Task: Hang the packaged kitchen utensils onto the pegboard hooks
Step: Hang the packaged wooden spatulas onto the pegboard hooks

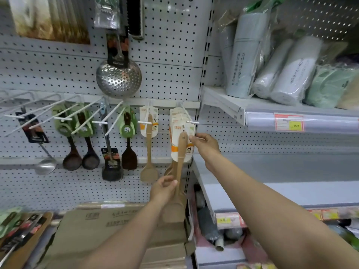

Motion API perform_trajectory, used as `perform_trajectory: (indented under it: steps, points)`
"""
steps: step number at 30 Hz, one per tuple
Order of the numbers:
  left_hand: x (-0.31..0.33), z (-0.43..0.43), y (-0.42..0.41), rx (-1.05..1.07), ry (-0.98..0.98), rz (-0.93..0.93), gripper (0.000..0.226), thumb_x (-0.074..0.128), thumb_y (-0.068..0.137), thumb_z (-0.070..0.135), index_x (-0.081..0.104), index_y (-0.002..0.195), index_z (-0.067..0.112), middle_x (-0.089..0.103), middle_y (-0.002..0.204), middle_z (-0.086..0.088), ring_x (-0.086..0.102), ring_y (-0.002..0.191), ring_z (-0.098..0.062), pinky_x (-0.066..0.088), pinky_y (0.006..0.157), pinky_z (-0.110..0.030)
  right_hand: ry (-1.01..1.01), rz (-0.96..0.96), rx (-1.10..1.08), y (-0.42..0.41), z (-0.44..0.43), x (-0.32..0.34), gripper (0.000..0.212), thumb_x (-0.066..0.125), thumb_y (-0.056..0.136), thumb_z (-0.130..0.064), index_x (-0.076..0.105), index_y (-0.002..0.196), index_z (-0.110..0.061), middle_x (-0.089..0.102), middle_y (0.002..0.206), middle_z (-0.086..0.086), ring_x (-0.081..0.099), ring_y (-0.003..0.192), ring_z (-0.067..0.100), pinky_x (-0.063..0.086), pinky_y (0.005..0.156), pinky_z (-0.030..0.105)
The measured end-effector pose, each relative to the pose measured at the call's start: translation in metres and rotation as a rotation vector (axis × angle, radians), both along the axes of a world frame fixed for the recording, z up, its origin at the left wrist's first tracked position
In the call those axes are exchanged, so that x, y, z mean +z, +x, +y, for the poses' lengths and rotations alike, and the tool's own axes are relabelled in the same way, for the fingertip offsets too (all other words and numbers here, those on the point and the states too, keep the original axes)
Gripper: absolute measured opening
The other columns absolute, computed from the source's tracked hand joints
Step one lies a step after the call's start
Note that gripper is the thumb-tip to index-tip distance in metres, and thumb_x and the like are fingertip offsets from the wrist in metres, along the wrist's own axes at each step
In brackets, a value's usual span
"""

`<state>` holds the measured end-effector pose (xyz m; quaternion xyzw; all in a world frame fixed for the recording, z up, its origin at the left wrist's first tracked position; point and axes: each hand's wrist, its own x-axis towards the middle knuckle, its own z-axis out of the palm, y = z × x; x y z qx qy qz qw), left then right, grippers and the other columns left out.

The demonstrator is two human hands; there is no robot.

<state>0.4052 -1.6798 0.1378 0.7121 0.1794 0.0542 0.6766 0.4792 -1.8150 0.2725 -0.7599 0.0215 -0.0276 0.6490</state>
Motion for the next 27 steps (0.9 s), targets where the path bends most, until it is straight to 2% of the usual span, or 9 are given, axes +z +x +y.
perform_trajectory:
  steps: [1, 3, 6, 8, 10, 12, 16, 21, 27]
  points:
    - [0.007, 0.001, -0.009, 0.016, 0.024, -0.021, 0.02, 0.07, 0.091, 0.022, 0.066, 0.11, 0.027, 0.065, 0.104, 0.01, 0.061, 0.093, -0.008, 0.046, 0.065, -0.019, -0.064, 0.037, -0.008, -0.005, -0.001, -0.002, 0.05, 0.077, 0.087, -0.037, 0.061, 0.129, -0.015, 0.064, 0.129, 0.001, 0.06, 0.119, 0.021, 0.049, 0.097, 0.035]
    - [0.023, 0.007, -0.03, 0.05, 0.095, -0.072, 0.026, 0.071, 0.09, 0.021, 0.066, 0.116, 0.025, 0.063, 0.106, 0.011, 0.059, 0.101, -0.011, 0.043, 0.068, -0.018, -0.229, 0.106, 0.001, -0.02, -0.003, -0.007, 0.058, 0.075, 0.089, -0.039, 0.057, 0.136, -0.011, 0.059, 0.137, 0.006, 0.056, 0.126, 0.028, 0.047, 0.104, 0.039]
    - [0.046, 0.027, -0.063, 0.111, 0.237, -0.113, 0.034, 0.075, 0.087, 0.017, 0.066, 0.12, 0.022, 0.064, 0.118, 0.004, 0.058, 0.111, -0.015, 0.049, 0.09, -0.027, -0.513, 0.096, 0.103, -0.047, 0.005, -0.013, 0.039, 0.071, 0.09, -0.036, 0.066, 0.118, -0.01, 0.069, 0.119, 0.008, 0.065, 0.102, 0.027, 0.054, 0.083, 0.034]
    - [0.059, 0.049, -0.085, 0.14, 0.367, -0.111, 0.04, 0.077, 0.085, 0.016, 0.065, 0.122, 0.021, 0.064, 0.122, 0.004, 0.059, 0.109, -0.014, 0.05, 0.086, -0.021, -0.71, 0.012, 0.219, -0.071, 0.021, -0.014, 0.034, 0.07, 0.091, -0.035, 0.066, 0.118, -0.016, 0.067, 0.116, 0.005, 0.064, 0.098, 0.024, 0.052, 0.079, 0.033]
    - [0.073, 0.073, -0.111, 0.152, 0.503, -0.087, 0.046, 0.078, 0.084, 0.018, 0.062, 0.127, 0.023, 0.064, 0.122, 0.005, 0.061, 0.104, -0.014, 0.046, 0.074, -0.016, -0.832, -0.136, 0.34, -0.097, 0.043, -0.011, 0.046, 0.071, 0.091, -0.037, 0.059, 0.134, -0.024, 0.061, 0.131, 0.003, 0.061, 0.115, 0.026, 0.051, 0.093, 0.037]
    - [0.085, 0.095, -0.138, 0.172, 0.622, -0.067, 0.051, 0.077, 0.085, 0.02, 0.058, 0.133, 0.022, 0.065, 0.127, 0.0, 0.062, 0.111, -0.019, 0.045, 0.082, -0.023, -0.927, -0.309, 0.449, -0.122, 0.067, -0.003, 0.054, 0.07, 0.091, -0.042, 0.053, 0.141, -0.031, 0.058, 0.14, 0.002, 0.056, 0.126, 0.028, 0.048, 0.102, 0.041]
    - [0.109, 0.145, -0.192, 0.3, 0.837, -0.024, 0.047, 0.068, 0.092, 0.034, 0.055, 0.135, 0.021, 0.061, 0.133, -0.002, 0.057, 0.122, -0.027, 0.045, 0.094, -0.034, -0.995, -0.476, 0.595, -0.156, 0.126, 0.015, 0.059, 0.066, 0.091, -0.049, 0.048, 0.144, -0.031, 0.056, 0.143, 0.006, 0.052, 0.13, 0.028, 0.048, 0.103, 0.045]
    - [0.127, 0.231, -0.259, 0.449, 0.943, 0.035, 0.053, 0.063, 0.091, 0.05, 0.053, 0.136, 0.024, 0.062, 0.129, -0.008, 0.06, 0.111, -0.028, 0.049, 0.085, -0.036, -0.962, -0.626, 0.71, -0.201, 0.221, 0.037, 0.06, 0.057, 0.095, -0.055, 0.045, 0.147, -0.028, 0.05, 0.149, 0.006, 0.047, 0.136, 0.029, 0.043, 0.11, 0.047]
    - [0.147, 0.349, -0.333, 0.574, 1.034, 0.119, 0.056, 0.063, 0.09, 0.051, 0.048, 0.139, 0.027, 0.055, 0.135, -0.01, 0.052, 0.122, -0.032, 0.049, 0.097, -0.046, -0.934, -0.724, 0.789, -0.257, 0.35, 0.053, 0.062, 0.056, 0.095, -0.056, 0.045, 0.147, -0.024, 0.051, 0.147, 0.008, 0.05, 0.133, 0.03, 0.046, 0.105, 0.044]
